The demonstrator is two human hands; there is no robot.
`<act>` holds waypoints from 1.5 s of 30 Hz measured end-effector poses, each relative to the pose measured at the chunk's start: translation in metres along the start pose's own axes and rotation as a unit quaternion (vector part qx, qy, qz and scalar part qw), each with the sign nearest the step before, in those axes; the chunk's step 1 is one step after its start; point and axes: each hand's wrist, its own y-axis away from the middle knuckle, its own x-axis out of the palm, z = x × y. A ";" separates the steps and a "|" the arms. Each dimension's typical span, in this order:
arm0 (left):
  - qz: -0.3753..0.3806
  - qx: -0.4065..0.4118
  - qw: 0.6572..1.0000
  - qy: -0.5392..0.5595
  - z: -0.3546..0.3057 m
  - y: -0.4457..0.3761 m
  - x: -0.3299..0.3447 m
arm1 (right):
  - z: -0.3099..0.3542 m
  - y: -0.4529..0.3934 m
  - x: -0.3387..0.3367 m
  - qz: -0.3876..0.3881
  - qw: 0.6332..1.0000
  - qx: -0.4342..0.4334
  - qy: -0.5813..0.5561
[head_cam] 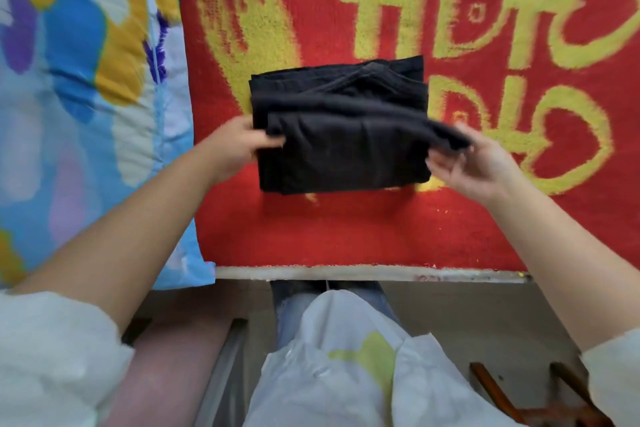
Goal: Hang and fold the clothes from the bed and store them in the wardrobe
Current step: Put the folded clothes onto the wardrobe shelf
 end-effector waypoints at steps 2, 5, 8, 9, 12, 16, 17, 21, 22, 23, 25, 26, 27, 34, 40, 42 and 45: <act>-0.129 -0.034 0.983 0.125 -0.002 -0.020 -0.003 | 0.013 -0.019 0.011 -0.014 0.999 -0.048 0.022; -0.276 -0.086 0.941 0.174 0.023 -0.035 0.000 | 0.017 -0.031 0.014 -0.059 0.980 -0.141 0.125; -0.316 -0.061 0.945 0.054 0.050 -0.034 0.012 | 0.010 -0.045 0.001 -0.165 0.919 -0.224 0.279; -0.320 -0.048 0.946 0.003 0.054 -0.032 0.020 | 0.005 -0.049 -0.003 -0.174 0.901 -0.220 0.329; -0.389 0.085 0.884 -0.246 0.052 -0.026 0.041 | -0.013 -0.054 -0.006 -0.151 0.897 -0.146 0.388; -0.262 0.363 0.736 -0.508 0.048 -0.044 0.081 | -0.027 -0.053 -0.002 -0.142 0.901 -0.138 0.387; -0.227 0.375 0.720 -0.538 0.045 -0.053 0.088 | -0.026 -0.054 -0.001 -0.144 0.900 -0.140 0.386; -0.161 0.239 0.718 -0.633 0.037 -0.076 0.098 | -0.020 -0.052 0.007 -0.122 0.932 -0.109 0.324; -0.168 0.201 0.724 -0.638 0.034 -0.078 0.097 | -0.019 -0.050 0.010 -0.111 0.937 -0.116 0.309; -0.171 0.170 0.730 -0.639 0.034 -0.081 0.097 | -0.019 -0.045 0.013 -0.101 0.938 -0.133 0.302; -0.147 0.122 0.724 -0.663 0.036 -0.085 0.097 | -0.021 -0.035 0.022 -0.081 0.931 -0.181 0.305; -0.146 0.104 0.722 -0.668 0.037 -0.085 0.098 | -0.023 -0.030 0.026 -0.071 0.926 -0.203 0.311; -0.151 0.104 0.715 -0.674 0.037 -0.086 0.098 | -0.024 -0.024 0.031 -0.059 0.920 -0.219 0.318; -0.167 0.213 0.914 -0.302 0.018 -0.065 0.066 | -0.035 0.000 0.078 0.048 0.854 -0.321 0.408; -0.410 0.029 0.897 0.161 0.040 -0.011 -0.009 | -0.081 -0.033 0.124 0.150 0.655 -0.349 0.654; -0.358 -0.050 0.908 0.210 0.054 0.000 -0.021 | -0.089 -0.042 0.133 0.158 0.602 -0.351 0.699; -0.273 -0.097 0.929 0.231 0.065 0.011 -0.020 | -0.088 -0.047 0.131 0.147 0.594 -0.410 0.677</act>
